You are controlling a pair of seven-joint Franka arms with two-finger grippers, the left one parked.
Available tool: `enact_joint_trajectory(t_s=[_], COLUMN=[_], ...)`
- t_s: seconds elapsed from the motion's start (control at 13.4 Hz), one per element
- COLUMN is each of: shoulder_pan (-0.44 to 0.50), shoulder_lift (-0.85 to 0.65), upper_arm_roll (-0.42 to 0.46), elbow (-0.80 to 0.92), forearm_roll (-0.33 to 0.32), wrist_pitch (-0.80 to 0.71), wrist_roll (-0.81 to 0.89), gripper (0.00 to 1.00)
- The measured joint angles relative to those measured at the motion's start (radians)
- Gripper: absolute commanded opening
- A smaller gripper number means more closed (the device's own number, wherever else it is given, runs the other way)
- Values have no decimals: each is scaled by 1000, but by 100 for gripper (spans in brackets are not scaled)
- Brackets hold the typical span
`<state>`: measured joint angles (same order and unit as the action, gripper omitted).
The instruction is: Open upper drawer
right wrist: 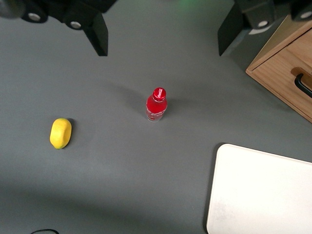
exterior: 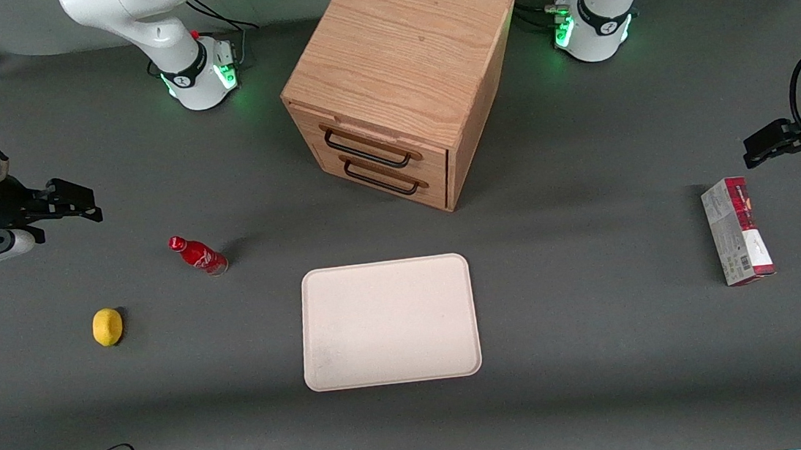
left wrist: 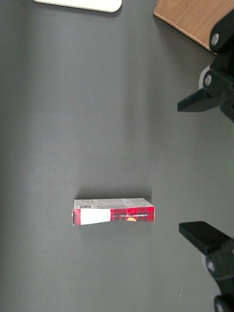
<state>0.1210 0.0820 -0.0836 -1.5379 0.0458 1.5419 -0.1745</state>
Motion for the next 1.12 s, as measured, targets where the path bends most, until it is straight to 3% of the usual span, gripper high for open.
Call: enact_joint_trajectory(t_s=[1.12], shoulder_pan=[14], shoulder_lift=[58], upper_arm_roll=[21], elbow=[7], forearm_roll=[8], wrist_pitch=[-10], wrist_roll=[0], gripper=[100])
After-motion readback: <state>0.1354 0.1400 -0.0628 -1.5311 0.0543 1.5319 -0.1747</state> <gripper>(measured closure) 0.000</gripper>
